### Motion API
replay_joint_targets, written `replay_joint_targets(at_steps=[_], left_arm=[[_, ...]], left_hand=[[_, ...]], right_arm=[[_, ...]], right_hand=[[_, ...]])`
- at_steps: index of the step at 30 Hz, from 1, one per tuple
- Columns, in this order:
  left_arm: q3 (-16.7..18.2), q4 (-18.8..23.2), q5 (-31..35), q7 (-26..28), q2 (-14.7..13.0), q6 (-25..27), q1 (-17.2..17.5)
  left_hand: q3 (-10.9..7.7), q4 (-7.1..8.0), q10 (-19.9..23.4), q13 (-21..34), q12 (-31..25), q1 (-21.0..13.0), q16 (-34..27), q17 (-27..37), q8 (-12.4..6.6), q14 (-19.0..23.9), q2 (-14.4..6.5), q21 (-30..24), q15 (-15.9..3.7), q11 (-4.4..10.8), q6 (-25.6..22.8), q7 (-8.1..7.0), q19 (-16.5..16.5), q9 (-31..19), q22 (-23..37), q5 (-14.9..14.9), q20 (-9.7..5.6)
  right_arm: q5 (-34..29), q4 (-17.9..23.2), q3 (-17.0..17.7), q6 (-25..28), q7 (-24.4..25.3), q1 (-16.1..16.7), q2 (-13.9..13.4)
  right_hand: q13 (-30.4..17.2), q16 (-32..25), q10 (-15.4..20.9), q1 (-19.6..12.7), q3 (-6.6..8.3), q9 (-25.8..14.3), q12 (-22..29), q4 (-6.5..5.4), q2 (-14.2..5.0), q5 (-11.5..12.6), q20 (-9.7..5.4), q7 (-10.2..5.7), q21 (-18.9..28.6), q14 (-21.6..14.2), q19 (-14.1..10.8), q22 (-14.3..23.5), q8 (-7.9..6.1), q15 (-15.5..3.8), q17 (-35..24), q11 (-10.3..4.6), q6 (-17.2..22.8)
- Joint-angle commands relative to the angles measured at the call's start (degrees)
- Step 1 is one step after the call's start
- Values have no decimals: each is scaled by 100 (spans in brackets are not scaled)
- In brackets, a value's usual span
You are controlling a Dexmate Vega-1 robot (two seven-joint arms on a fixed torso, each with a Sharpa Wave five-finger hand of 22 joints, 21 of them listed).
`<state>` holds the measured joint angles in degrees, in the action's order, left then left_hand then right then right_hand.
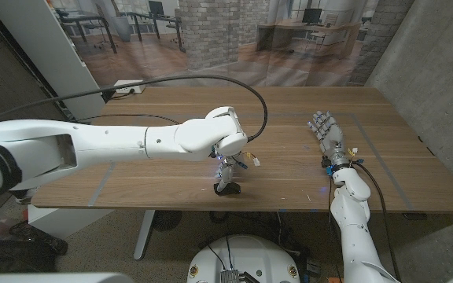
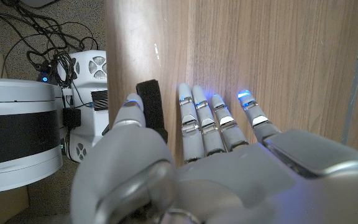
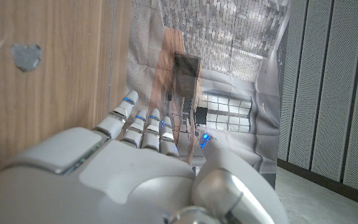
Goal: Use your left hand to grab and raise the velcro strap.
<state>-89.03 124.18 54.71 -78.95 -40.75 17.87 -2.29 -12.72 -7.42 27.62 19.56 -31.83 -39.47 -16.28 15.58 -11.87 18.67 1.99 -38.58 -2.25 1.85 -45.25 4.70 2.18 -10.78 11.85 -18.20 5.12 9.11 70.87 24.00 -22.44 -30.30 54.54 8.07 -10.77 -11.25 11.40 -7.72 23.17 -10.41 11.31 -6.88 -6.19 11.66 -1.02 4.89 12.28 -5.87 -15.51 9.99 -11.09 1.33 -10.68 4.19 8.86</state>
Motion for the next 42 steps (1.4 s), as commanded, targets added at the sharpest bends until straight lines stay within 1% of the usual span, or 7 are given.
replay_joint_targets(at_steps=[1,10,16,26,31,37,42], left_arm=[[250,-140,143,0,65,-373,308],[415,-201,192,0,83,-610,464],[612,-221,388,0,75,-875,663],[1231,-325,772,0,88,-1400,1246],[2021,-390,1176,0,193,-1970,1942],[3230,-437,1737,88,520,-2879,2964],[3939,-426,2103,209,819,-3466,3533]], left_hand=[[-43,9,-32,11,-38,-3,-22,20,28,18,-84,-36,-7,-17,-7,7,0,-21,34,36,27],[-86,7,130,18,-124,-62,-66,43,-40,113,-202,-58,-45,-27,-279,33,5,-18,43,123,23],[-220,-208,317,66,-300,-558,-143,67,-139,308,-295,-134,-180,97,-779,-17,81,-31,61,275,-24],[-508,-301,520,100,-477,-1236,-189,86,-175,490,-490,-278,-371,277,-1239,109,254,-11,86,415,-165],[-740,-319,684,106,-590,-1733,-278,141,-166,662,-715,-403,-507,349,-1504,77,378,4,105,554,-253],[-859,-315,969,114,-750,-2130,-429,232,-230,903,-829,-568,-659,467,-1923,-29,520,-13,130,686,-307],[-925,-308,1154,127,-858,-2390,-551,317,-276,1070,-916,-693,-731,509,-2168,-71,622,-32,149,715,-321]], right_arm=[[58,-156,28,-207,59,-49,0],[78,-286,14,-348,128,-108,-1],[72,-408,8,-463,201,-162,-2],[2,-612,-38,-655,362,-280,-27],[-49,-631,-84,-663,415,-300,-52],[-108,-636,-132,-659,477,-315,-78],[-114,-644,-145,-650,499,-325,-92]], right_hand=[[-21,-44,102,20,-8,-11,52,20,29,45,-17,-4,-2,-129,-38,24,-34,6,2,9,92],[-21,-59,144,16,-10,-11,57,34,39,53,-20,1,-6,-214,-47,24,-42,31,6,25,140],[-21,-58,159,18,-15,-11,56,38,46,56,-32,4,-2,-238,-63,24,-42,36,7,26,154],[-21,-75,247,38,-30,-12,76,35,59,62,-45,24,9,-328,-109,24,-59,33,5,40,229],[-21,-72,269,45,-37,-12,78,35,66,64,-45,26,11,-340,-122,25,-61,31,5,53,249],[-20,-69,276,51,-44,-11,74,35,74,67,-49,24,6,-353,-119,24,-57,26,5,57,255],[-20,-61,274,55,-48,-11,68,37,80,69,-51,26,3,-350,-116,24,-54,31,5,60,258]])
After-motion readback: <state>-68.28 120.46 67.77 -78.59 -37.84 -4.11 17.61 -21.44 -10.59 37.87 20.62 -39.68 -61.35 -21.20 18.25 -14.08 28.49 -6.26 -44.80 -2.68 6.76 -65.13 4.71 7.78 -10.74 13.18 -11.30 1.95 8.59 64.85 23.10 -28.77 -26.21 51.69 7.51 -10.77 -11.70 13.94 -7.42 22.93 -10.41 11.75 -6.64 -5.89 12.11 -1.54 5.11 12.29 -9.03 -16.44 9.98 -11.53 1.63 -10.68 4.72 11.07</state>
